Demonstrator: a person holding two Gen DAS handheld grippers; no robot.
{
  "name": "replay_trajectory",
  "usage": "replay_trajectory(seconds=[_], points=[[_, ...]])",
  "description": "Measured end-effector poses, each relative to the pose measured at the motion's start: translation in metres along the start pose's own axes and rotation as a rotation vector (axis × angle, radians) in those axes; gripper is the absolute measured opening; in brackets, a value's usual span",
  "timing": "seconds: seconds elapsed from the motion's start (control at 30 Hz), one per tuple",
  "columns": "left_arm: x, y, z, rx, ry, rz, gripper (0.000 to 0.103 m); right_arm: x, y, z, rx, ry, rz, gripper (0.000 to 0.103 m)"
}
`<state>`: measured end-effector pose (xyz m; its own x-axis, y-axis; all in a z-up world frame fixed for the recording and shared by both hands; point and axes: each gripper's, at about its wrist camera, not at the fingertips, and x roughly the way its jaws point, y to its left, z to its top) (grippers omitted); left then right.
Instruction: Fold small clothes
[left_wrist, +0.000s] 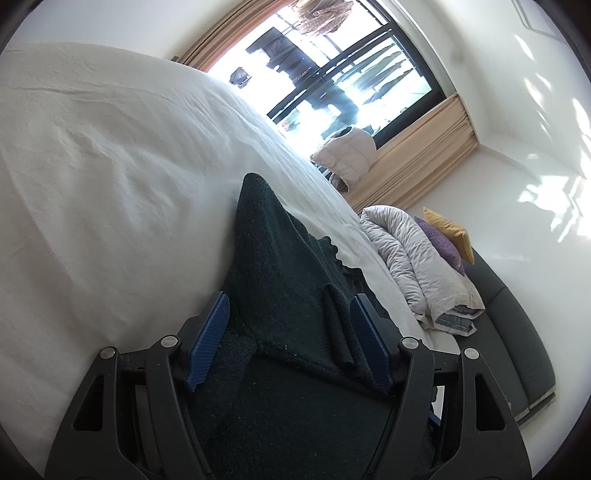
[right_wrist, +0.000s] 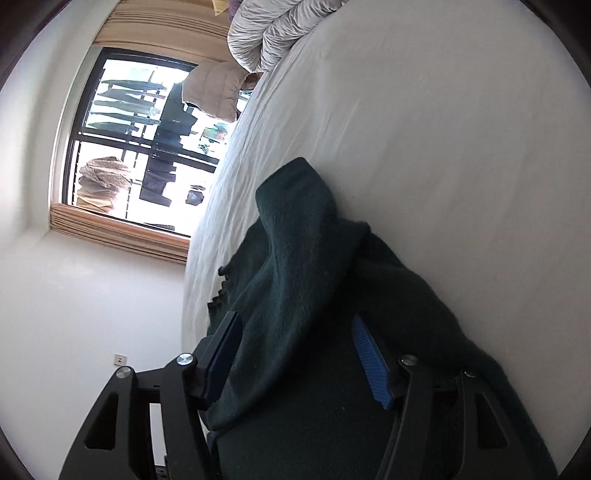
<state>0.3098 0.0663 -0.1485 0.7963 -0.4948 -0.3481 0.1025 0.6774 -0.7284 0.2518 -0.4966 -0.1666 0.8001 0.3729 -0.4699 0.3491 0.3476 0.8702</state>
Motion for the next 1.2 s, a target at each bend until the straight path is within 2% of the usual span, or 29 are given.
replay_trajectory(seconds=[0.07,0.13,0.23,0.3,0.4,0.47,0.53,0.67,0.73,0.83,0.9,0.97,1.1,1.13,1.2], points=[[0.0,-0.001,0.0,0.004,0.002,0.005,0.067,0.013,0.002,0.01,0.008,0.014,0.06,0.066],[0.0,-0.001,0.0,0.007,0.004,0.009,0.067,0.015,0.0,0.021,0.038,-0.027,0.075,0.066],[0.0,-0.003,0.001,0.013,0.011,0.019,0.067,0.012,-0.012,0.032,0.106,-0.076,0.145,0.066],[0.0,-0.007,0.003,0.025,0.025,0.039,0.067,0.015,-0.014,0.033,0.092,-0.07,0.144,0.066],[-0.006,-0.032,0.011,0.074,0.046,0.124,0.068,0.019,-0.006,0.027,0.015,-0.056,0.126,0.066],[-0.012,-0.058,0.017,0.099,0.017,0.094,0.069,0.019,-0.006,0.024,-0.004,-0.058,0.136,0.068],[0.0,-0.09,0.019,0.167,0.039,0.078,0.074,0.019,-0.007,0.025,0.003,-0.06,0.144,0.068],[0.053,-0.147,0.0,0.427,0.16,0.104,0.074,0.016,-0.008,0.024,-0.004,-0.047,0.148,0.07],[0.083,-0.154,-0.015,0.512,0.231,0.188,0.074,0.017,-0.01,0.028,-0.006,-0.043,0.15,0.07],[0.117,-0.128,-0.027,0.531,0.32,0.359,0.074,0.012,-0.014,0.037,-0.004,-0.064,0.16,0.07],[0.119,-0.106,-0.022,0.471,0.335,0.359,0.073,0.005,-0.021,0.043,0.002,-0.088,0.17,0.067],[0.12,-0.104,-0.021,0.496,0.325,0.396,0.072,0.002,-0.032,0.047,0.036,-0.089,0.173,0.065],[0.117,-0.097,-0.026,0.511,0.297,0.404,0.072,-0.006,-0.057,0.041,0.074,-0.08,0.186,0.038],[0.118,-0.095,-0.026,0.505,0.293,0.404,0.072,-0.011,-0.061,0.037,0.077,-0.081,0.181,0.034],[0.12,-0.097,-0.027,0.508,0.287,0.41,0.072,-0.024,-0.066,0.031,0.085,-0.082,0.147,0.034]])
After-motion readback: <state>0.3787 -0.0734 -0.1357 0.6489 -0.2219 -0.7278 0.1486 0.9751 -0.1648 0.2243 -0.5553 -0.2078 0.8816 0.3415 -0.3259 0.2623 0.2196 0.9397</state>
